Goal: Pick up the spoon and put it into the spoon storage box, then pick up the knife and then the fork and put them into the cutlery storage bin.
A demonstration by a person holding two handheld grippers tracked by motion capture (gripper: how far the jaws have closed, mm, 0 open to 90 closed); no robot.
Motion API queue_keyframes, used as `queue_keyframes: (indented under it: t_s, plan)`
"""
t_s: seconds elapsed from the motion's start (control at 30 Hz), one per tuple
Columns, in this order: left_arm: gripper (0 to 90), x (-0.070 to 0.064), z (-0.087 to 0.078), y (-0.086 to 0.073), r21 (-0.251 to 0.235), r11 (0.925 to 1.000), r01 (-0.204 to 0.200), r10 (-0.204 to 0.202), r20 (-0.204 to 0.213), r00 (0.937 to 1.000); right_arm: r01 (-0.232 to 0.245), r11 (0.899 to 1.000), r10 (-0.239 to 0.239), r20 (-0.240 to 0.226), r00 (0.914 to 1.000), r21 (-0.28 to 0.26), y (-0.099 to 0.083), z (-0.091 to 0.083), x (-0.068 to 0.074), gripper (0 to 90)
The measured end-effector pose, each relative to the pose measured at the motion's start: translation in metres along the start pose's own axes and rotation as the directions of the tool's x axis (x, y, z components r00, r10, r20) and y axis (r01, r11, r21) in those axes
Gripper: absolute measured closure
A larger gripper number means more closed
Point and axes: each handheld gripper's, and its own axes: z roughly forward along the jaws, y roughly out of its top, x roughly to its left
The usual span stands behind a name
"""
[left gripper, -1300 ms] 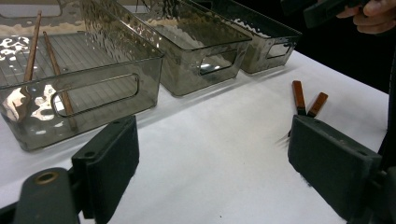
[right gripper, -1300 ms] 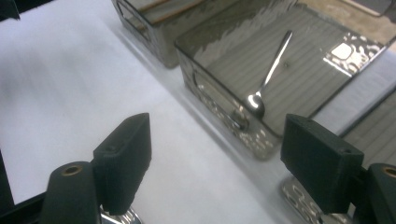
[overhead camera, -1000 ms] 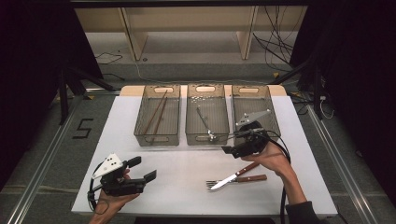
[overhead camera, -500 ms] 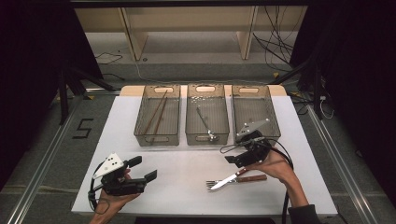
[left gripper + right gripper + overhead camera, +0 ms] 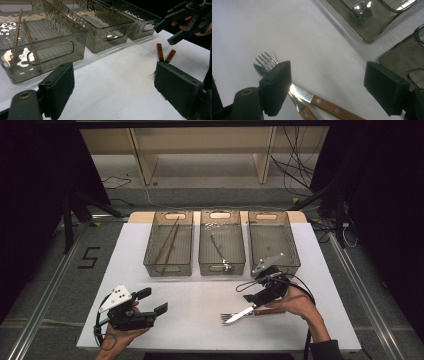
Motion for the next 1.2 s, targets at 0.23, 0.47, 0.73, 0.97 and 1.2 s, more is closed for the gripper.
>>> queue_keyframes:
  t_s: [0.23, 0.47, 0.73, 0.97, 1.2]
  plan:
    - [16.0, -0.0011, -0.003, -0.001, -0.005, 1.0, 0.003, -0.003, -0.007, 1.0, 0.025, 0.998, -0.026, 0.024, 0.9994, 0.064, -0.0015, 0.005, 0.0016, 22.9]
    - [16.0, -0.0011, -0.0012, -0.0009, 0.001, 1.0, 0.004, -0.004, -0.005, 1.0, 0.067, 0.993, -0.071, 0.039, 0.9967, 0.101, -0.0026, 0.0028, 0.0007, 23.5]
    - [16.1, -0.0024, 0.0008, 0.0009, 0.0, 1.0, -0.003, 0.003, 0.002, 1.0, 0.145, 0.975, -0.158, 0.066, 0.9853, 0.171, -0.0041, -0.0004, 0.0022, 25.6]
    - [16.1, -0.0035, 0.0021, -0.0016, 0.014, 0.9997, -0.02, 0.02, 0.009, 0.9998, 0.197, 0.95, -0.223, 0.083, 0.9713, 0.242, -0.0042, -0.0003, 0.0038, 29.3]
    - [16.1, -0.0029, 0.0016, -0.001, 0.016, 0.9997, -0.017, 0.017, 0.006, 0.9998, 0.235, 0.925, -0.265, 0.063, 0.9623, 0.298, -0.0022, 0.0063, -0.0021, 35.5]
